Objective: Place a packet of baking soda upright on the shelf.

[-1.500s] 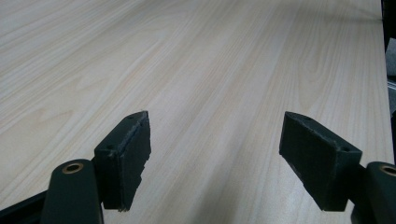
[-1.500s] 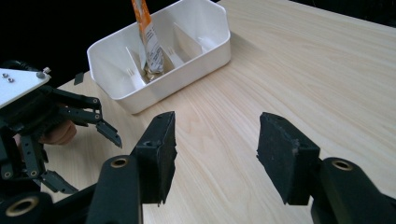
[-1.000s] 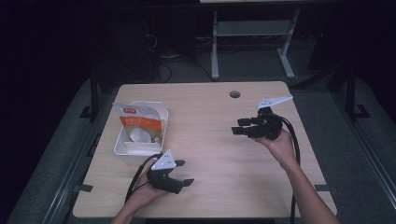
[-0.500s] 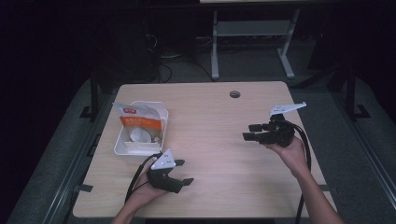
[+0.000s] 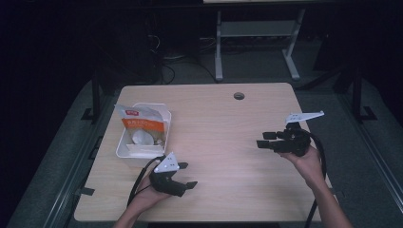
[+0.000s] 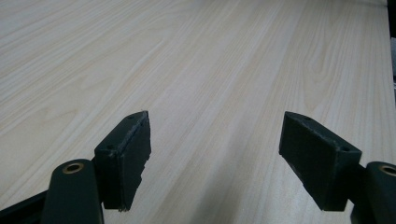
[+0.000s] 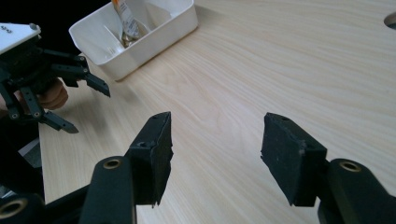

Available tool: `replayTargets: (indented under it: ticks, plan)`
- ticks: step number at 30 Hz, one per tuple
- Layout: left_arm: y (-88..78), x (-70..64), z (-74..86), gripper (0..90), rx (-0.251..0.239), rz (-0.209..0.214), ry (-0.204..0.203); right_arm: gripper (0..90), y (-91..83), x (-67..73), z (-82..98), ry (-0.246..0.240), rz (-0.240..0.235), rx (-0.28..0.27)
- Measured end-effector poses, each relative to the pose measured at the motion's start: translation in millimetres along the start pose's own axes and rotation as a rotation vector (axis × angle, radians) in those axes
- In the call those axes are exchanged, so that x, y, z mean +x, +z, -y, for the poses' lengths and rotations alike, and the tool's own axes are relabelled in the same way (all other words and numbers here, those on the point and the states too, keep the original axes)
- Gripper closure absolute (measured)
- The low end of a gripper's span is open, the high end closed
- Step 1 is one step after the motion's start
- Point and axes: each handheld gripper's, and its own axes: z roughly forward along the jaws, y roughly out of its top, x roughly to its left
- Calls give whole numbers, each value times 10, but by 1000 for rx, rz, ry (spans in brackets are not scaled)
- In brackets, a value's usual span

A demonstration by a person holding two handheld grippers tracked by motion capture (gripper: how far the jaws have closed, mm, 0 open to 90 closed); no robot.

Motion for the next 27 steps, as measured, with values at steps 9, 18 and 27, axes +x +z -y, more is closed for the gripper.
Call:
replayTargets:
  ticks: [9,18,27]
  plan:
    - [3,-1,-1,246,-2,-6,0,409,-117,-37,203,29,13,-4]
    - [5,-3,-1,246,-2,-9,-3,401,-204,-73,436,57,30,-10]
    - [10,-6,0,245,3,-10,-3,391,-277,-98,637,86,37,-20]
